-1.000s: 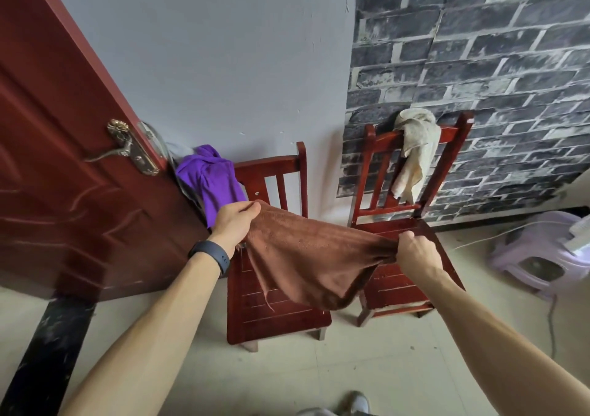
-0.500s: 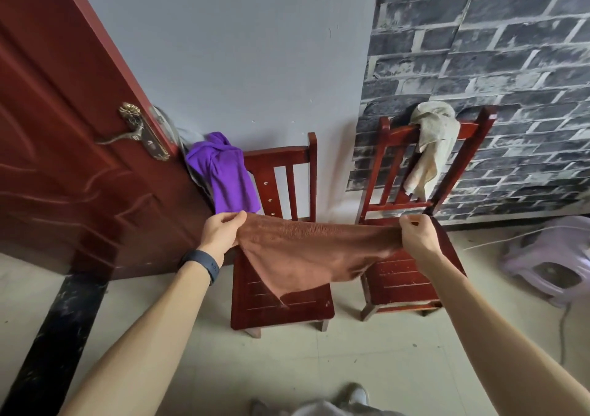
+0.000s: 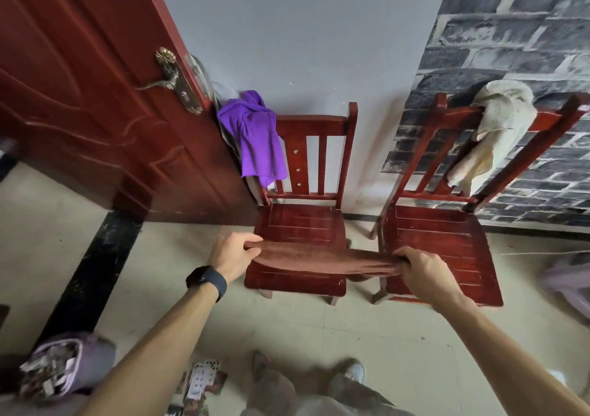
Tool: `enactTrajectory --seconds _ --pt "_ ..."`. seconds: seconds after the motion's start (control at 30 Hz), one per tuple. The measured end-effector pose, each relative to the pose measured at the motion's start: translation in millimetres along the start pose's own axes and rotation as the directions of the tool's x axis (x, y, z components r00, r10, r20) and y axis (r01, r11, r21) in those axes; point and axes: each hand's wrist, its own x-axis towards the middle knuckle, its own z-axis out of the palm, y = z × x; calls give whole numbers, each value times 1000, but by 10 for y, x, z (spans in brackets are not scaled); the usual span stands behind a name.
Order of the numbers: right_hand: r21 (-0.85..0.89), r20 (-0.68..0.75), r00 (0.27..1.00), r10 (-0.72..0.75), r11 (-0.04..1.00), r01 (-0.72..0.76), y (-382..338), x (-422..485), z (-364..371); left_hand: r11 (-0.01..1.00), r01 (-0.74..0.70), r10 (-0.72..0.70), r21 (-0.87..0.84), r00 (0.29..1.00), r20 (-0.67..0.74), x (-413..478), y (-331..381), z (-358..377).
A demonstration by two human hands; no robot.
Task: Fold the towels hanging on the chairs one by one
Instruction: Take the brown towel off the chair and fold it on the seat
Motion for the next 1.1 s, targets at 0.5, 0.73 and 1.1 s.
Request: enactTrajectory --seconds 0.5,0.73,1.1 --pt "277 183 951 249 915 -293 -353 957 828 861 -15 -61 509 989 132 836 -793 197" --pt "276 111 912 394 870 -410 -401 2221 1596 873 84 -175 480 973 149 2299 -1205 824" --pt "558 13 867 497 716 -419 258 3898 2817 925 376 -368 -60 922 120 4039 -2043 1910"
